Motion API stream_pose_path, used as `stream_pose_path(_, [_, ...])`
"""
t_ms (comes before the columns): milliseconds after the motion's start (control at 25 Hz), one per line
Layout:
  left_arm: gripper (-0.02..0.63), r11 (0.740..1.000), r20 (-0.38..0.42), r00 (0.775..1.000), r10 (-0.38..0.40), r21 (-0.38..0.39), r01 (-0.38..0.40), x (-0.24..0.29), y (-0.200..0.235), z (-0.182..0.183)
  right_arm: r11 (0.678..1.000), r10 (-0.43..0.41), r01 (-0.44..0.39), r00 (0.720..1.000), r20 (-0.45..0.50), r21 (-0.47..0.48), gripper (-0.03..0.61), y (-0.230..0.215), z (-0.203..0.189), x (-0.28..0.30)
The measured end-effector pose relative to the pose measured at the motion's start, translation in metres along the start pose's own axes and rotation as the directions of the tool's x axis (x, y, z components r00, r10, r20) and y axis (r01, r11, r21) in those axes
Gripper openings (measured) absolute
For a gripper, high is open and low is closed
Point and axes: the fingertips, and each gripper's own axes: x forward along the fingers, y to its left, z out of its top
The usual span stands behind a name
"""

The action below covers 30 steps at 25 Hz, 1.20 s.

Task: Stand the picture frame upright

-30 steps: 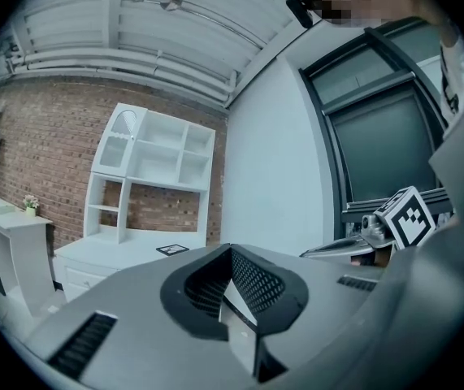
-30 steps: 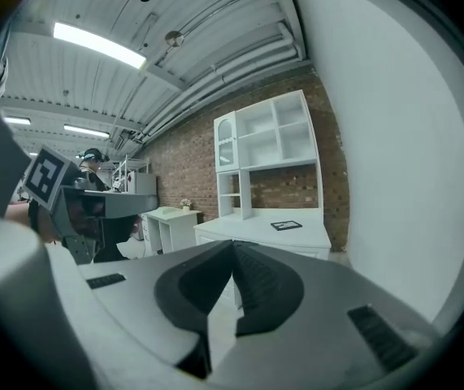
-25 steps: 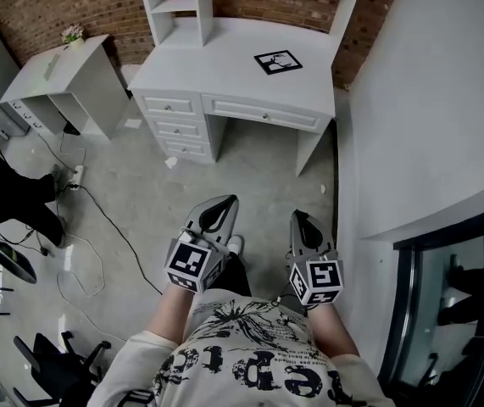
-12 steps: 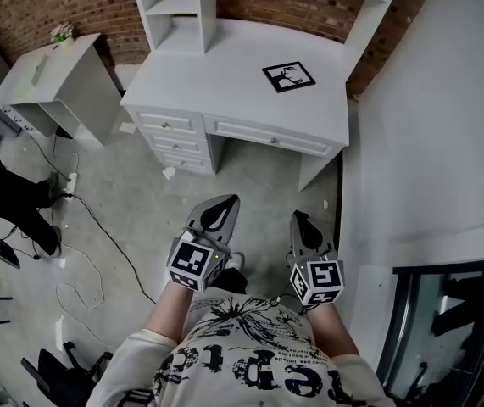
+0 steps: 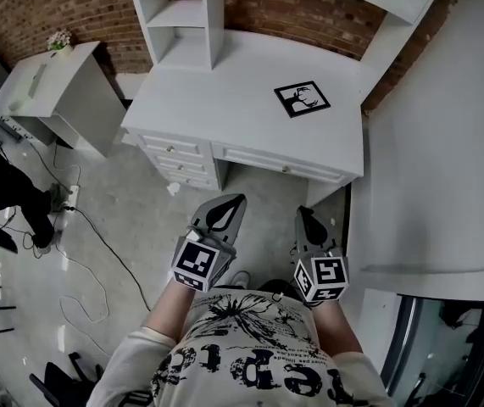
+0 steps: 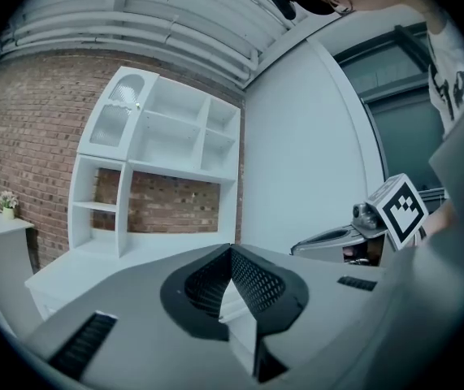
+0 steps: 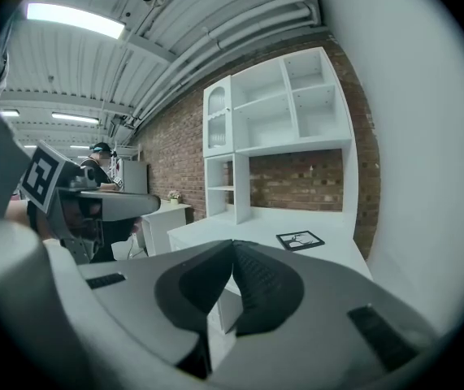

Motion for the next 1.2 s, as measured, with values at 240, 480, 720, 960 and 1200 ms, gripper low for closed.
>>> stream_pose_path(240, [0.014, 1.0, -0.01, 1.0, 0.006, -0.006, -0.006, 0.026, 0.025, -0.006, 1.0, -0.007, 0.007, 1.0, -0.009, 0.011, 0.006, -0.019, 0.001, 0.044])
stream_pose_path(480, [0.014, 1.0, -0.017, 1.0, 0.027, -0.011, -0.027, 0.066, 0.052, -0.011, 1.0, 0.02, -0.02, 1.0, 0.009, 0.0, 0.006, -0.045, 0.013, 0.092])
stream_pose_path(720, [0.014, 1.0, -0.056, 0.998, 0.015, -0.013, -0.016, 0.125, 0.087, -0.016, 0.999, 0.009, -0.009, 1.0, -0.018, 0.033, 0.007, -0.085, 0.016, 0.155])
stream_pose_path(960, [0.014, 1.0, -0.085, 0.996, 0.019, -0.014, -0.02, 0.205, 0.142, -0.005, 1.0, 0.02, -0.019, 0.997, -0.069, 0.019, 0.006, -0.134, 0.03, 0.241])
stream_pose_path(1200, [0.014, 1.0, -0.111, 0.994, 0.008, -0.012, -0.009, 0.273, 0.188, 0.003, 0.999, 0.027, -0.023, 0.994, -0.105, 0.042, 0.006, -0.171, 0.042, 0.309])
